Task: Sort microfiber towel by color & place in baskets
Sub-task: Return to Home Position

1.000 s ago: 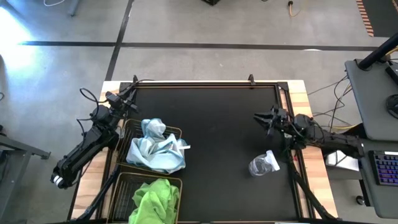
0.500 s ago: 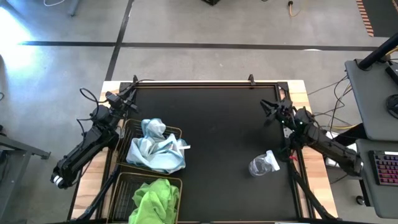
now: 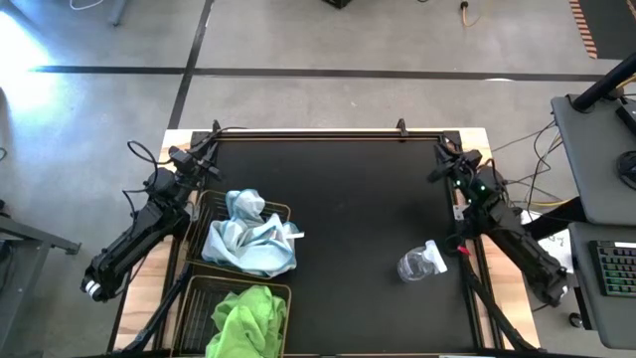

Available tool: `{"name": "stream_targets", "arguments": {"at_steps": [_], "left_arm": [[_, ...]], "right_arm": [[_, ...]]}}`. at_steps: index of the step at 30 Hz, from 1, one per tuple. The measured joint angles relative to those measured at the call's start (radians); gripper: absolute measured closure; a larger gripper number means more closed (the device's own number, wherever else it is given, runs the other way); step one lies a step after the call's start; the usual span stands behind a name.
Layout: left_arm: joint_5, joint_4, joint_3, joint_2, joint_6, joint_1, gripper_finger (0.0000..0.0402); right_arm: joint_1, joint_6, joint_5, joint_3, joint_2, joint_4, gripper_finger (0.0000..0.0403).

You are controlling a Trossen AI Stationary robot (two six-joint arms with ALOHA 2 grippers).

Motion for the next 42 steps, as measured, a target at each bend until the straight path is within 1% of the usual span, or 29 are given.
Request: {"name": "stream_targets", "arguments": {"at_steps": [4, 8, 42], "left_arm": [[0.000, 0.000, 0.000, 0.000, 0.000, 0.000, 0.0288], [0.000, 0.000, 0.000, 0.000, 0.000, 0.000, 0.0288], [0.000, 0.000, 0.000, 0.000, 0.000, 0.000, 0.0288]], "right_arm": [[-0.061, 0.000, 0.000, 0.000, 0.000, 0.000, 0.0330], [-0.090, 0.000, 0.000, 0.000, 0.000, 0.000, 0.0330], [-0.092, 0.000, 0.000, 0.000, 0.000, 0.000, 0.0330]]}}
